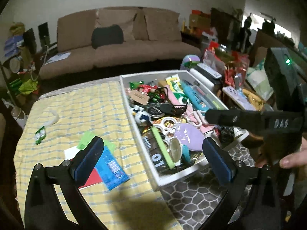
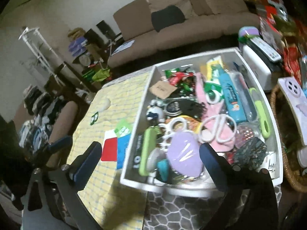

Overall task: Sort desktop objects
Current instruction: 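Move both grippers back over the green Centrum packets on the bedspread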

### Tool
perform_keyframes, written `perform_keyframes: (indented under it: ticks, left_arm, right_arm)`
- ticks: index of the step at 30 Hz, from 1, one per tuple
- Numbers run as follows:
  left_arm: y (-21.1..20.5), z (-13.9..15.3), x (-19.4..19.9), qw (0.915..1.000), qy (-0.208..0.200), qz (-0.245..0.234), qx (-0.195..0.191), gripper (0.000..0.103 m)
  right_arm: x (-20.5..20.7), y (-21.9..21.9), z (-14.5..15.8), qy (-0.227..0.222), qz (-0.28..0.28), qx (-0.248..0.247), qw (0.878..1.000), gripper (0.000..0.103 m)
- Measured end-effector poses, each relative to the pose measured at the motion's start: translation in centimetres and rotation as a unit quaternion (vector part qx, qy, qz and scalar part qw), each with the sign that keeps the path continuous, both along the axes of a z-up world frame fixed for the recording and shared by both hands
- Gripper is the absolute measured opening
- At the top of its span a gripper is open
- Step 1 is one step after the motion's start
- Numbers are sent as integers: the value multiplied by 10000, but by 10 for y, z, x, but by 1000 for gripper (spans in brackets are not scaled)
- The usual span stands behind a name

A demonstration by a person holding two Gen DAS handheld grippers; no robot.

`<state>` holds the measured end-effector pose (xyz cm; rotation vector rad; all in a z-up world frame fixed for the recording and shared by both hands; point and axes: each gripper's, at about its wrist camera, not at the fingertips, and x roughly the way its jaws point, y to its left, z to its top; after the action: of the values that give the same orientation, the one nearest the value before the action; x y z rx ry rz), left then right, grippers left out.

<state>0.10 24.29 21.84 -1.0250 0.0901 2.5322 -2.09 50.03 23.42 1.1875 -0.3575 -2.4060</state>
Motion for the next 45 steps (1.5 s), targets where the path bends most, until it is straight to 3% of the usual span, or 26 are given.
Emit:
perform_keyframes:
  ticks: [7, 12, 18, 24, 27, 34, 40, 45]
  left_arm:
    - [-53, 8, 12, 9994, 98, 302, 164, 103]
    - [-113, -5, 9, 9962, 4, 736, 464, 103]
    - [-207, -54, -2, 9822, -340, 1636, 859, 103]
    - [-246, -115, -10, 9674, -815, 2060, 1228, 100]
    - [-254, -134, -18, 9641, -955, 2130, 1264, 97]
    - [-295, -133, -55, 9643, -865, 2303, 979, 97]
    - [-330, -136, -116, 9737, -563, 2207, -29, 97]
    - [-336, -156, -166, 9762, -555, 2090, -188, 97]
  right_arm:
    - [12, -58, 2, 74, 373, 215, 9990, 103]
    - [12, -99, 0, 203, 585, 203, 9979, 103]
    - [8, -146, -3, 461, 878, 50, 9951, 103]
    - [-9, -199, -26, 371, 1260, 264, 9910, 103]
    - [-19, -217, -42, 289, 1367, 437, 9892, 103]
    - [-48, -250, -74, 41, 1461, 458, 9882, 103]
    - [-96, -287, -90, -111, 1481, 256, 9886, 103]
    - [-157, -330, -100, -150, 1381, 184, 9901, 98]
